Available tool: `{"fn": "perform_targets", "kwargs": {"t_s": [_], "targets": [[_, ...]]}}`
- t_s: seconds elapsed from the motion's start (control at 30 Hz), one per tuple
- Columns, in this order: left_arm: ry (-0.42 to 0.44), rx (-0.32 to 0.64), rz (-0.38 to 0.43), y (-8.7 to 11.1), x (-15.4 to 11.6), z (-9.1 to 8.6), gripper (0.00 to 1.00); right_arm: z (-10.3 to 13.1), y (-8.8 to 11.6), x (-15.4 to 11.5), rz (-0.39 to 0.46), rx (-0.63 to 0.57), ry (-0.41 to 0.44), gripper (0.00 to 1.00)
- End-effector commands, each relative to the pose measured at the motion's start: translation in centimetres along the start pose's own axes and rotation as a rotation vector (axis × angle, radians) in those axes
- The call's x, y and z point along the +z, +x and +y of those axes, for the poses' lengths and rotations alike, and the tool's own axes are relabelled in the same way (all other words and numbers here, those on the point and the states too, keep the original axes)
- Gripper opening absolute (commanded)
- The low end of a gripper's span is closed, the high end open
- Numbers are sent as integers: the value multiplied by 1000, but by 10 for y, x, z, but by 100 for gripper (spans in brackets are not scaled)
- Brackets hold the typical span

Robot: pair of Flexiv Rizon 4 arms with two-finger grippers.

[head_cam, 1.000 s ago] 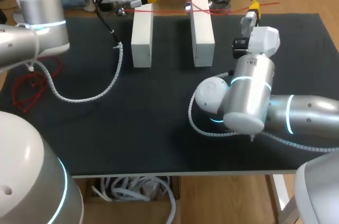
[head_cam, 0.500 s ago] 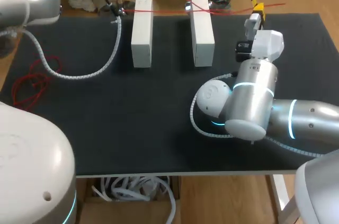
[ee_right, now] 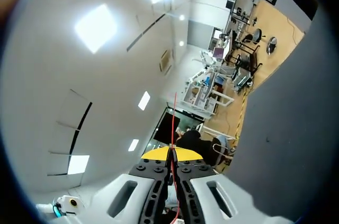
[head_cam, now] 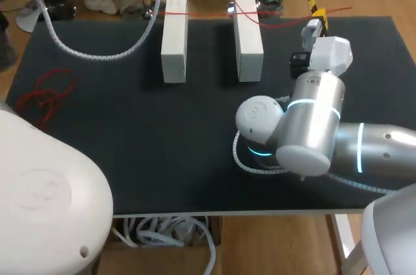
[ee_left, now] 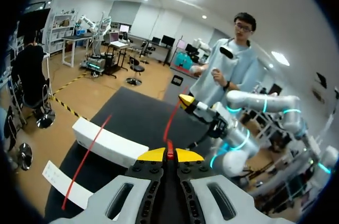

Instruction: Grab the tape and strap the tape.

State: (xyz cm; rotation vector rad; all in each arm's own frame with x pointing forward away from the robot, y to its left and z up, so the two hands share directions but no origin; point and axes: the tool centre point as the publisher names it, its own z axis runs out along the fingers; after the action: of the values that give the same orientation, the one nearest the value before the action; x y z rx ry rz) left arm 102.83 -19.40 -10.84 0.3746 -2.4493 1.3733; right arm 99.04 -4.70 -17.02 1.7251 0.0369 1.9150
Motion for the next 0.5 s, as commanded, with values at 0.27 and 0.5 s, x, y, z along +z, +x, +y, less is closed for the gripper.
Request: {"fn": "perform_targets", "kwargs": {"t_s": [0.27, 0.5], "targets": [[-460, -96, 25, -16, -3, -22, 0, -2, 14, 11, -55, -63, 20, 0], [-524, -124, -119, -13, -5, -25, 0, -10, 18, 16, -38, -81, 36, 0]]}}
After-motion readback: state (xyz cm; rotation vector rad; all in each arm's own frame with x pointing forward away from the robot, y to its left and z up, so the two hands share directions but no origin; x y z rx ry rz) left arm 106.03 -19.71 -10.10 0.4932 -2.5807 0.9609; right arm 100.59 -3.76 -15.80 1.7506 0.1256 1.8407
